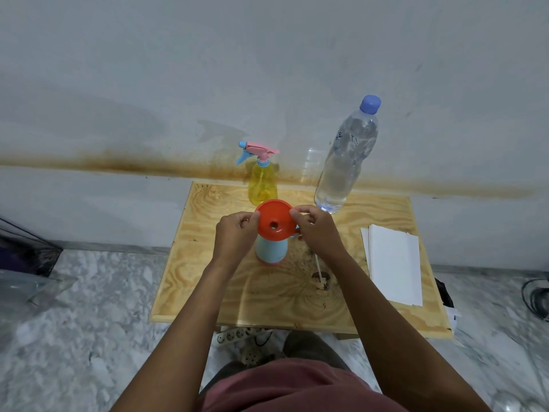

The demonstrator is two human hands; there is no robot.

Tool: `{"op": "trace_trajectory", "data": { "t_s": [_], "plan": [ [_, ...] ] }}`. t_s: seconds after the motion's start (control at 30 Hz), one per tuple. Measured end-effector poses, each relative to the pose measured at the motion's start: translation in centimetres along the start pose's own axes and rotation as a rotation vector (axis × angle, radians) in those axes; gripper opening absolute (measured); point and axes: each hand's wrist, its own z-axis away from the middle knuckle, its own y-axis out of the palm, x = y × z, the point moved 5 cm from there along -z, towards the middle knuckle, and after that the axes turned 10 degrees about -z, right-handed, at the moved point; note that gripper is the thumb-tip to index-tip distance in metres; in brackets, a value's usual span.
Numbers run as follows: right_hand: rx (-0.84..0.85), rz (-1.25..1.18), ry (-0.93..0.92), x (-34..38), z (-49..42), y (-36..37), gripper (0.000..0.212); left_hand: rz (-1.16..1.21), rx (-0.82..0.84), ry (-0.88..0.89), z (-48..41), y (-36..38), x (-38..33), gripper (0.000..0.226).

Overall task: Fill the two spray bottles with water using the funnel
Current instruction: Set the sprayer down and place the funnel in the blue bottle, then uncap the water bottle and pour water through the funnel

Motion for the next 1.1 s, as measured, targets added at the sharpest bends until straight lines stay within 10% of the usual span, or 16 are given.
{"op": "trace_trajectory", "data": {
  "t_s": [0.5, 0.87, 1.1],
  "plan": [
    [-0.204, 0.033, -0.060, 0.3, -1.1, -9.9, 0.017, 0.003, -0.207, 0.153, 0.6, -1.4, -7.4, 0.037],
    [-0.070, 0.035, -0.102, 2.5, -8.5, -14.4, 0.079, -0.026, 0.253, 0.275, -6.8, 7.4, -21.4, 0.086],
    [0.032, 0.051, -0.182, 2.2, -12.1, -13.7, 0.093, -0.009, 0.283, 0.310, -9.4, 9.8, -21.7, 0.075]
  ]
}}
